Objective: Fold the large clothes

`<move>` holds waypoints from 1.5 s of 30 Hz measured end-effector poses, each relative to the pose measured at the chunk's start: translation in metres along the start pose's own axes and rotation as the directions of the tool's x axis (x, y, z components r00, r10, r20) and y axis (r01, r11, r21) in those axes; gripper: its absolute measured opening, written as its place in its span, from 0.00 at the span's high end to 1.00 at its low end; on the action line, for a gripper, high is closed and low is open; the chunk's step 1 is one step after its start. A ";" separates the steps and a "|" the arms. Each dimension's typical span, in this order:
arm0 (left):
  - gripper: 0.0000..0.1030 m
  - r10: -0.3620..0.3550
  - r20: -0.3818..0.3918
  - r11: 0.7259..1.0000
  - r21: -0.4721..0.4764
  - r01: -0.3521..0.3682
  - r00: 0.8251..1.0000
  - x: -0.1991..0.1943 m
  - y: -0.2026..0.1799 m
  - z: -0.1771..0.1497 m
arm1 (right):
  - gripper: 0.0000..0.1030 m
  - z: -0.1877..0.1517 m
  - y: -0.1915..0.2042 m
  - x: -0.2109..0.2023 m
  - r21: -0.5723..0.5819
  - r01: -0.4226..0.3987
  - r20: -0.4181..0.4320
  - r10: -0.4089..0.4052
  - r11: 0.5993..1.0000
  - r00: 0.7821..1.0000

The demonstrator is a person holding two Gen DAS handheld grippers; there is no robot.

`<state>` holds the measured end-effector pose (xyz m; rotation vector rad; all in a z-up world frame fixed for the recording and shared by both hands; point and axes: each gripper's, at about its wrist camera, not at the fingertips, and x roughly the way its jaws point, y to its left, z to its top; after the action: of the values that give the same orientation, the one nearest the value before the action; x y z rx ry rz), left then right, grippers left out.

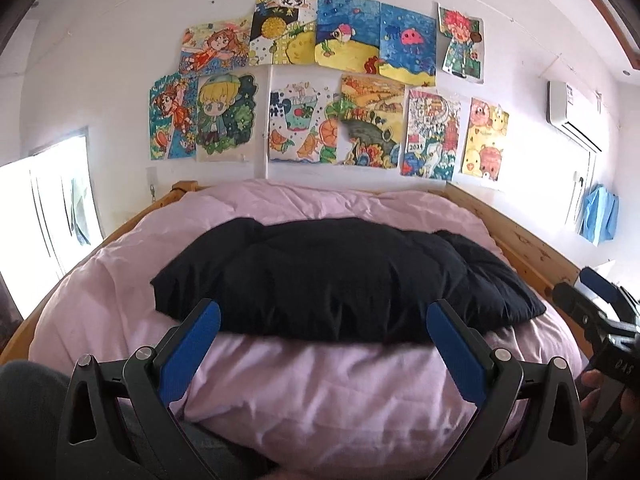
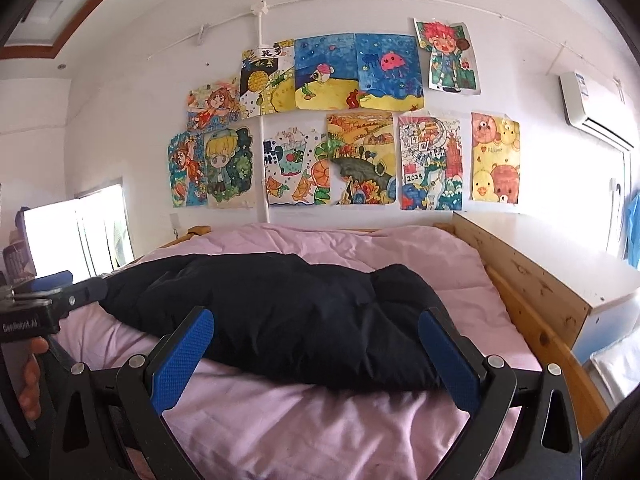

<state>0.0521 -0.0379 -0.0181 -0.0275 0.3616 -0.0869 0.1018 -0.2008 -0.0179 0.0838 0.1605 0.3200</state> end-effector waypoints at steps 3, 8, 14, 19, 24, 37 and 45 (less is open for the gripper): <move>0.02 0.021 -0.021 1.000 0.017 -0.021 1.000 -0.002 -0.001 -0.011 | 0.00 -0.003 0.003 -0.002 0.010 -0.010 -0.023 0.011 1.000 1.000; 0.02 0.026 -0.022 0.999 -0.020 -0.026 0.999 -0.009 0.004 -0.033 | 0.00 -0.019 0.006 -0.002 0.010 -0.037 -0.073 0.038 0.999 0.997; 0.02 0.028 -0.030 1.000 0.014 -0.028 0.999 -0.007 -0.005 -0.037 | 0.00 -0.021 0.010 -0.001 0.003 -0.052 -0.080 0.052 0.999 0.995; 0.02 0.036 -0.057 0.999 0.011 -0.035 0.998 -0.002 -0.003 -0.040 | 0.00 -0.023 0.007 0.005 0.014 -0.043 -0.114 0.044 0.999 0.993; 0.02 0.036 -0.066 0.999 -0.004 -0.036 0.997 -0.001 0.000 -0.041 | 0.00 -0.026 0.004 0.011 0.036 -0.041 -0.146 0.045 0.999 0.988; 0.02 0.039 -0.060 0.999 0.011 -0.038 0.997 -0.002 0.002 -0.039 | 0.00 -0.027 0.005 0.011 0.037 -0.040 -0.146 0.045 0.999 0.988; 0.02 0.043 -0.057 0.999 0.013 -0.042 0.997 -0.002 0.003 -0.039 | 0.00 -0.026 0.004 0.011 0.038 -0.040 -0.145 0.045 0.998 0.988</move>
<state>0.0363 -0.0355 -0.0541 -0.0053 0.4186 -0.0482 0.1068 -0.1915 -0.0451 0.0982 0.3099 0.3666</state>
